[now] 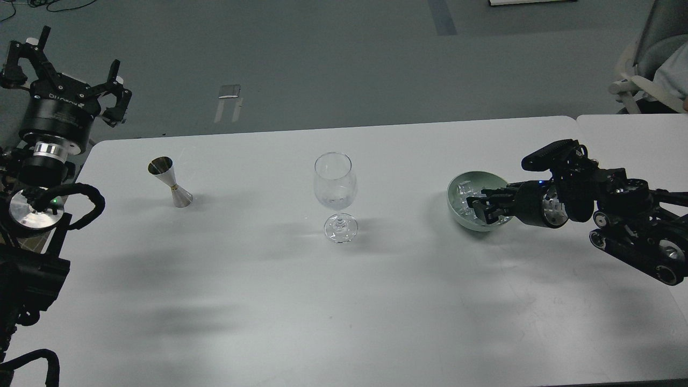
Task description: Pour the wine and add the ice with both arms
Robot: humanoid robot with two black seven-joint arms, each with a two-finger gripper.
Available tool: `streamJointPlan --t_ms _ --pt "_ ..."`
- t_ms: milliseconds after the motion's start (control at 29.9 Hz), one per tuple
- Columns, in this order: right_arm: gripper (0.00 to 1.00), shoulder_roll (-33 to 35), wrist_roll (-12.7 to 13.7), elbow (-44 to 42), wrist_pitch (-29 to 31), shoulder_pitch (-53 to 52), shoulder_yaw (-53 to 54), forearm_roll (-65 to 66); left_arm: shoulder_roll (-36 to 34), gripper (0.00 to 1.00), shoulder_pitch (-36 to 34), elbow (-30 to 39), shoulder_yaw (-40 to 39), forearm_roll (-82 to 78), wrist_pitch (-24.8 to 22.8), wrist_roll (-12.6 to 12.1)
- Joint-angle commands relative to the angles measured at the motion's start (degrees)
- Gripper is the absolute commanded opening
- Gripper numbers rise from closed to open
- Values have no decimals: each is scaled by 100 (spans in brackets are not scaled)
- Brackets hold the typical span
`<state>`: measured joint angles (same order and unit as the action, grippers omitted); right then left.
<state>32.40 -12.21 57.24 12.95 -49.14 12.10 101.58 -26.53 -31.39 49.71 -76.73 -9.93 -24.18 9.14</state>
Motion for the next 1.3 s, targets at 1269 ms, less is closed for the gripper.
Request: streamJointPlan --t_ms 1269 --pt "27 -206 -1 2036 -12 -675 2244 -95 -379 98 10 -111 -17 70 -8 0"
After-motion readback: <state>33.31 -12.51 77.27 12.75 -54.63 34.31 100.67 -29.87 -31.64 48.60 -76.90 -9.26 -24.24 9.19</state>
